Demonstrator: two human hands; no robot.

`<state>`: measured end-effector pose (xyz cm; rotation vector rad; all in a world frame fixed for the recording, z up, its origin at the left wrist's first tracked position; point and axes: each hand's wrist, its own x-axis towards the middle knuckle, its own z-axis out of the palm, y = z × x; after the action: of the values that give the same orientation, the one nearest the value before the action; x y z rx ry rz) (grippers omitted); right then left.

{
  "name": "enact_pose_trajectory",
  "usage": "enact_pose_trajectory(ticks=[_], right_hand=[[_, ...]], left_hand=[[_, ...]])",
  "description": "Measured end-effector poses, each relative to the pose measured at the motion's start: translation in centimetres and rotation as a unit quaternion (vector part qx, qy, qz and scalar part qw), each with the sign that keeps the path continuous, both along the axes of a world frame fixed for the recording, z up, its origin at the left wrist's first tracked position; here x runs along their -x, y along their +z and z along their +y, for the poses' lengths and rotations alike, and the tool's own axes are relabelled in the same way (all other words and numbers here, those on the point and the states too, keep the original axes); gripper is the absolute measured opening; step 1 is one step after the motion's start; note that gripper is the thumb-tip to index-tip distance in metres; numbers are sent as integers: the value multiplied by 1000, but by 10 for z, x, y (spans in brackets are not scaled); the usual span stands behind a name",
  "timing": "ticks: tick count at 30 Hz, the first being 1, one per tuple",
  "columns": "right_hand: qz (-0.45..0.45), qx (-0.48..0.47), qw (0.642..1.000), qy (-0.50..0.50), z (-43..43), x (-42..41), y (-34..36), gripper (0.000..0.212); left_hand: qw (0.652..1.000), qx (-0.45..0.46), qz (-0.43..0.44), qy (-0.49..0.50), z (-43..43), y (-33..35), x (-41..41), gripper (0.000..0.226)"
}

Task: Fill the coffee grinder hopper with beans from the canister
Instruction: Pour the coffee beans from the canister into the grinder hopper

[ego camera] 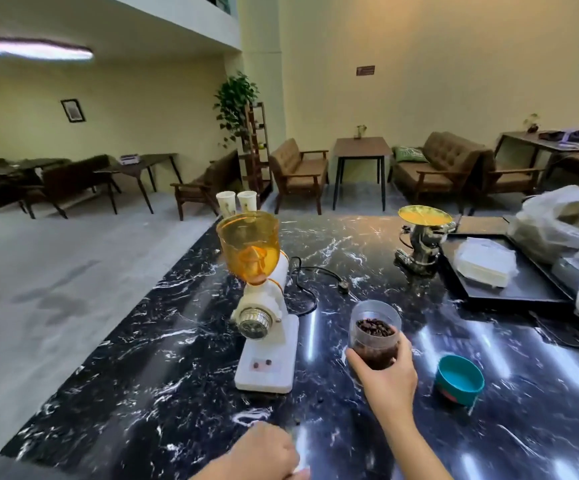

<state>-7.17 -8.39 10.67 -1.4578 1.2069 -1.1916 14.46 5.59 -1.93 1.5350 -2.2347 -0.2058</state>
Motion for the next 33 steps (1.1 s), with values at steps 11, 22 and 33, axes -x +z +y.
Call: enact_pose_trajectory(ticks=[11,22,33], right_hand=[[40,179,983,3,-36,-101,107,94],[275,331,894,-124,-25,-134,165,92],[504,472,700,-180,-24,-137,193,79]], left_hand=[[900,34,370,229,-62,194,-115,118],[874,70,468,107,-118,216,-101,117],[873,64,474,95,-109,222,-98,116]])
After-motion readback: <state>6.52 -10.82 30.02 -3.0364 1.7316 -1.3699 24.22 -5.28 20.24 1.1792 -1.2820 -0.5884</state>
